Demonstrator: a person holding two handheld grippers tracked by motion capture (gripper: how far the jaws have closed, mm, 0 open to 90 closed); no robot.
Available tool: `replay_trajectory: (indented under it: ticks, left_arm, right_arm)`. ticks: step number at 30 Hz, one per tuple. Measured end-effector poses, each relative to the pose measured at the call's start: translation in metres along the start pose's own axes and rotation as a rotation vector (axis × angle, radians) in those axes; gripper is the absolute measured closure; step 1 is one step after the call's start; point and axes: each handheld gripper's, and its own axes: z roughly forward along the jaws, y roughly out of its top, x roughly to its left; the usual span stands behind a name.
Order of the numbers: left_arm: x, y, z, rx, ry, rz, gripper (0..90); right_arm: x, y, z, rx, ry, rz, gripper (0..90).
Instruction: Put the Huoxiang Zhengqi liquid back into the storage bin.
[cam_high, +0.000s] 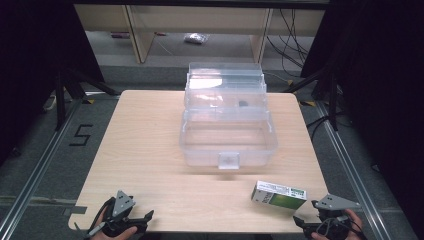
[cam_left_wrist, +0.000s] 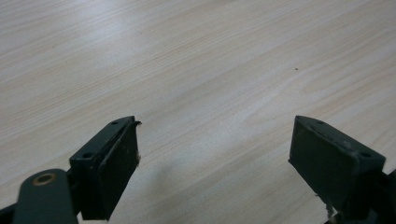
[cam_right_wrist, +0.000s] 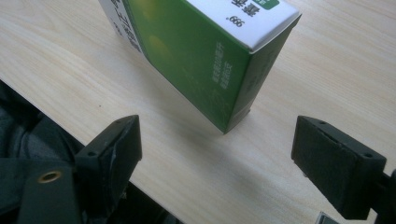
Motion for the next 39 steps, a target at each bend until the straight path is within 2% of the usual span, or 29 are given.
replay_trajectory:
  ticks: [2, 3, 7, 8, 9, 10, 11, 12, 13, 16, 17, 19, 20, 22, 23, 25, 28, 29, 34, 36, 37, 38, 39]
  left_arm:
    - [0.001, 0.0, 0.0, 0.005, -0.003, 0.008, 15.1]
    - [0.0, 0.0, 0.0, 0.008, -0.002, 0.01, 15.1]
    - [0.001, 0.0, 0.0, 0.004, 0.002, 0.003, 15.1]
    - [0.001, 0.0, 0.0, 0.007, 0.002, 0.004, 15.1]
    - [0.0, 0.0, 0.0, 0.004, 0.001, 0.004, 15.2]
    - [0.001, 0.0, 0.0, 0.004, 0.0, 0.005, 15.2]
    - [0.001, 0.0, 0.0, 0.005, 0.0, 0.004, 15.1]
    - [0.001, 0.0, 0.0, 0.007, 0.001, 0.004, 15.1]
    - [0.001, 0.0, 0.0, 0.005, -0.001, 0.008, 15.2]
    - [0.0, 0.0, 0.0, 0.006, -0.003, 0.005, 15.1]
    - [0.001, 0.0, 0.0, 0.005, -0.001, 0.005, 15.2]
    - [0.001, 0.0, 0.0, 0.006, 0.0, 0.008, 15.1]
    - [0.001, 0.0, 0.0, 0.007, 0.0, 0.009, 15.1]
    - [0.0, 0.0, 0.0, 0.009, -0.001, 0.007, 15.2]
    - [0.001, 0.0, 0.0, 0.007, 0.001, 0.006, 15.2]
    - [0.001, 0.0, 0.0, 0.008, 0.0, 0.011, 15.2]
    - [0.001, 0.0, 0.0, 0.009, -0.001, 0.01, 15.2]
    - [0.001, 0.0, 0.0, 0.007, 0.001, 0.008, 15.2]
    - [0.001, 0.0, 0.0, 0.011, -0.001, 0.009, 15.2]
    - [0.001, 0.0, 0.0, 0.008, 0.001, 0.008, 15.2]
    - [0.001, 0.0, 0.0, 0.008, 0.001, 0.009, 15.2]
    - [0.001, 0.0, 0.0, 0.009, -0.001, 0.01, 15.2]
    - [0.001, 0.0, 0.0, 0.011, -0.001, 0.007, 15.2]
  right_arm:
    - [0.0, 0.0, 0.0, -0.002, 0.001, -0.002, 17.1]
    - [-0.001, 0.0, -0.001, -0.012, -0.005, -0.028, 17.0]
    - [-0.002, 0.001, -0.002, -0.012, 0.007, -0.045, 16.7]
    - [0.0, 0.002, -0.004, -0.003, 0.008, -0.03, 16.7]
    - [-0.002, 0.003, -0.005, -0.004, 0.011, -0.063, 16.6]
    - [0.002, 0.005, -0.008, 0.013, 0.014, -0.037, 16.5]
    - [0.0, 0.007, -0.011, 0.012, 0.017, -0.091, 16.6]
    - [0.003, 0.01, -0.013, 0.014, 0.021, -0.075, 16.4]
    - [0.0, 0.013, -0.014, 0.0, 0.016, -0.142, 16.5]
    - [0.002, 0.018, -0.02, 0.01, 0.017, -0.156, 16.5]
    - [0.001, 0.021, -0.022, 0.012, 0.021, -0.186, 16.6]
    - [0.003, 0.027, -0.026, 0.02, 0.014, -0.203, 16.4]
    - [0.002, 0.032, -0.029, 0.026, 0.015, -0.241, 16.3]
    - [0.005, 0.037, -0.032, 0.034, 0.022, -0.256, 16.3]
    - [0.006, 0.045, -0.033, 0.05, 0.03, -0.301, 16.7]
    - [0.006, 0.05, -0.032, 0.059, 0.033, -0.332, 16.7]
    - [0.01, 0.055, -0.029, 0.069, 0.035, -0.344, 16.9]
    - [0.009, 0.062, -0.026, 0.09, 0.041, -0.372, 16.9]
    - [0.01, 0.075, -0.019, 0.122, 0.048, -0.414, 17.0]
    - [0.011, 0.082, -0.016, 0.141, 0.066, -0.425, 17.4]
    - [0.011, 0.09, -0.014, 0.152, 0.076, -0.446, 17.5]
    - [0.011, 0.09, -0.014, 0.152, 0.076, -0.446, 17.5]
    - [0.013, 0.096, -0.01, 0.163, 0.085, -0.474, 18.3]
